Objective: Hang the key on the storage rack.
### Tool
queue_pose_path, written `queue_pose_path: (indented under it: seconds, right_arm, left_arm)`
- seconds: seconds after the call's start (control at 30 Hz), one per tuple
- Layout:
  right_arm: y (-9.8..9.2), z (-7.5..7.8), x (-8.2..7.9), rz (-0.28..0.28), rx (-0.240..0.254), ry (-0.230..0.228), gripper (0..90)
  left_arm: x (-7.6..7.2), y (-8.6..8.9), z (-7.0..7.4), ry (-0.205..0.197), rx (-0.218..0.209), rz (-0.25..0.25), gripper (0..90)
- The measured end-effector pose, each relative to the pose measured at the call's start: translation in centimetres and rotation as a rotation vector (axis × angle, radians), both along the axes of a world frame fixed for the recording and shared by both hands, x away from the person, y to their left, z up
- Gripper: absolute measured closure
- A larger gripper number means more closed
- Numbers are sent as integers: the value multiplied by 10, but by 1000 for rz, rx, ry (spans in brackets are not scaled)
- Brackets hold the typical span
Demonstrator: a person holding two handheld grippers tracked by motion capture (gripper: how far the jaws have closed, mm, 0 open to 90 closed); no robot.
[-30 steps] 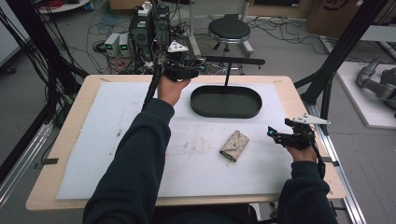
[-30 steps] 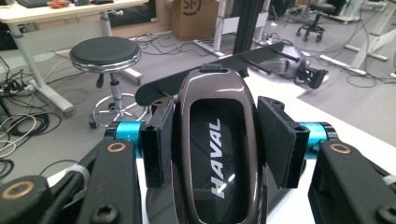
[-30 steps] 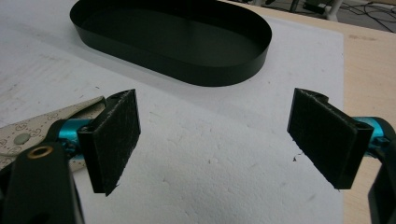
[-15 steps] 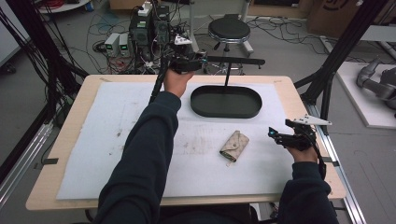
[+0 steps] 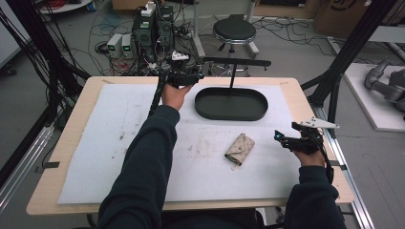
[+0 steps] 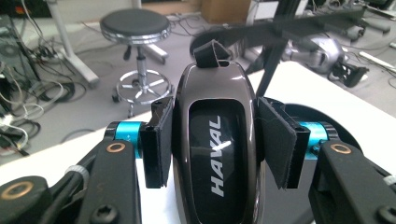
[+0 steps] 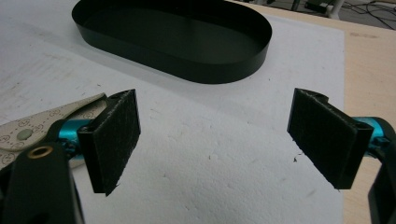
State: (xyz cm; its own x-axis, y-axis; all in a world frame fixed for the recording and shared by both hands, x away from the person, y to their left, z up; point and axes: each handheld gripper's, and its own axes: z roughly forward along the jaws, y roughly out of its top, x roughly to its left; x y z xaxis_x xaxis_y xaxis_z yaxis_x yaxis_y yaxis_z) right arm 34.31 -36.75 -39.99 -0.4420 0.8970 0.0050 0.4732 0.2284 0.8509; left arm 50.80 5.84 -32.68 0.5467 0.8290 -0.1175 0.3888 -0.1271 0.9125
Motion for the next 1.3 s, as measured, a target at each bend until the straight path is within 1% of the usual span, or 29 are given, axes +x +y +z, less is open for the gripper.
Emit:
queue_pose_path:
  seconds: [0.03, 0.1, 0.13, 0.33, 0.4, 0.63, 0.7, 0.73, 0.8, 0.87, 0.9, 0.93, 1.0, 1.03, 1.1, 1.13, 1.17, 1.2, 1.23, 1.27, 1.3]
  right_arm:
    - [1, 0, 0, 1, -1, -1, 174]
    - [2, 1, 0, 4, -2, -1, 174]
    - [3, 1, 0, 4, -1, 0, 174]
    - [3, 1, 0, 4, -3, 0, 174]
    - [2, 1, 0, 2, -3, -1, 174]
    - [3, 1, -1, 3, 0, -2, 174]
    - [2, 2, -1, 4, -2, -4, 174]
    - [3, 2, -1, 5, -3, -5, 174]
    - [3, 2, 0, 3, -2, -3, 174]
    - [4, 2, 0, 5, -5, -6, 174]
    - [4, 2, 0, 5, -7, -7, 174]
    - [4, 2, 0, 4, -8, -8, 174]
    - [5, 2, 0, 5, -11, -6, 174]
    - [5, 1, 1, 9, -14, -6, 174]
    - [6, 1, 1, 14, -12, -4, 173]
    - [6, 1, 1, 14, -12, -4, 173]
    - [7, 1, 2, 10, -12, -8, 173]
    - [7, 1, 2, 10, -12, -8, 173]
    - [8, 2, 2, 12, -9, -12, 173]
    - [9, 2, 2, 17, -7, -12, 172]
    - [11, 3, 2, 26, -7, -14, 173]
  left_arm:
    - [0, 0, 0, 0, 0, 0, 481]
    - [-1, 2, -11, 22, -8, -5, 482]
    - [-2, 1, -14, 26, -2, -11, 482]
    - [-2, -3, -21, 37, 9, -23, 480]
    - [-3, -3, -25, 43, 13, -25, 479]
    - [-8, 7, -26, 41, -6, -13, 470]
    - [-14, 12, -25, 27, -16, -17, 469]
    - [-16, 14, -24, 20, -13, -20, 469]
    - [-22, 18, -24, 6, -23, -19, 452]
    - [-28, 23, -25, -13, -35, -26, 388]
    - [-28, 23, -25, -13, -35, -26, 348]
    - [-36, 26, -26, -32, -38, -41, 304]
    - [-45, 30, -27, -56, -26, -64, 189]
    - [-51, 32, -28, -74, -16, -68, 171]
    - [-62, 38, -29, -100, -15, -82, 171]
    - [-62, 38, -29, -100, -15, -82, 171]
    - [-74, 45, -30, -121, -14, -87, 171]
    - [-74, 45, -30, -121, -14, -87, 171]
    - [-82, 50, -31, -136, -30, -91, 171]
    - [-87, 53, -32, -143, -42, -96, 173]
    - [-99, 62, -36, -172, -69, -108, 174]
